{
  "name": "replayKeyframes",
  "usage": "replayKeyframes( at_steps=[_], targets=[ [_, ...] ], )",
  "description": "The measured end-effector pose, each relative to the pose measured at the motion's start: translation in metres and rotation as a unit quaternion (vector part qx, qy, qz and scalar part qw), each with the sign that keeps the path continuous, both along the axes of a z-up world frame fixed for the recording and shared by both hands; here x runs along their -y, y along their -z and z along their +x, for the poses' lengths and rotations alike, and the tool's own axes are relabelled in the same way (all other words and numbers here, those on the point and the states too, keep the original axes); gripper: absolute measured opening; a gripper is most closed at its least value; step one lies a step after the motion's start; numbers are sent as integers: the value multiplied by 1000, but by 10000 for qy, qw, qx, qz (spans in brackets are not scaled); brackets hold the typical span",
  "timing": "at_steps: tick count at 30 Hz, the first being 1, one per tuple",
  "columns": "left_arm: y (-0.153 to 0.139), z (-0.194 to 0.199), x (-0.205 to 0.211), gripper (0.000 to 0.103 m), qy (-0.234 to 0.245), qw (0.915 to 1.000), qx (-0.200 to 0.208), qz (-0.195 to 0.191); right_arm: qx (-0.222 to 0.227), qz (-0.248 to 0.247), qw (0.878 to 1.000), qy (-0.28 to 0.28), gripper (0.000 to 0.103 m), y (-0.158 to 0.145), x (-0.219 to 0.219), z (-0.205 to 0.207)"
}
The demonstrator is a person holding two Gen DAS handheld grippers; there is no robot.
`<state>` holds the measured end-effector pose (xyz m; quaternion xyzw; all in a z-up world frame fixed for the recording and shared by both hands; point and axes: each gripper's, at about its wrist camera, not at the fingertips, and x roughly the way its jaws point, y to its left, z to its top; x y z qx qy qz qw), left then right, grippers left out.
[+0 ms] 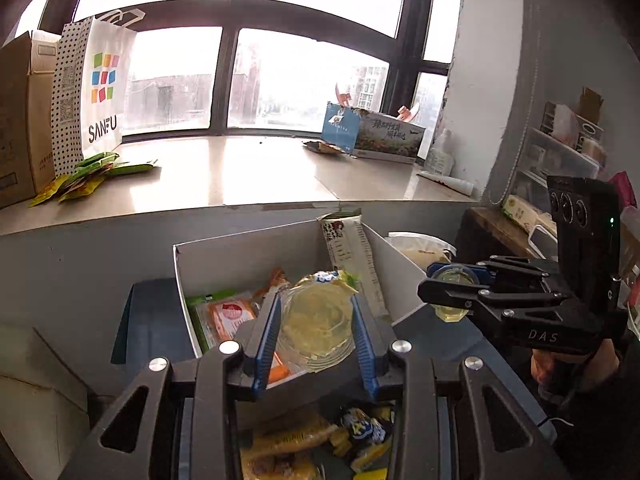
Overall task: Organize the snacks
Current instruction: 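Lower both jelly cups into the white box and open both grippers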
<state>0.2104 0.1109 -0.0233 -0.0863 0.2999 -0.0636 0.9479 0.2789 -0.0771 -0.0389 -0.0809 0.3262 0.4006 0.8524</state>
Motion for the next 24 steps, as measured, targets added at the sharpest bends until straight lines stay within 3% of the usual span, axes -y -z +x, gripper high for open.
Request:
replayKeyframes(
  at_steps=[6,10,11,12,13,14,24],
  targets=[
    [16,59,-9,39,-153,9991,-369,128,-471,-8,9983,353,31,11,-14,76],
    [29,74,-11,40,-158,9977,-623,225,-706,-81,9963,486,32,27,-12,96],
    [32,75,-13,46,-216,9969,-731,205,-740,-100,9959,504,34,31,-11,97],
    [35,75,-15,74,-327,9961,-796,189,-824,-117,9952,524,60,34,-10,100],
    [37,76,-18,94,-456,9953,-843,161,-949,-118,9938,567,82,37,-9,103],
    [39,72,-21,103,-535,9953,-802,120,-1013,-108,9926,666,103,39,-6,105],
    [29,59,-8,103,-385,9956,-756,400,-649,74,9960,610,103,24,7,85]
  ],
)
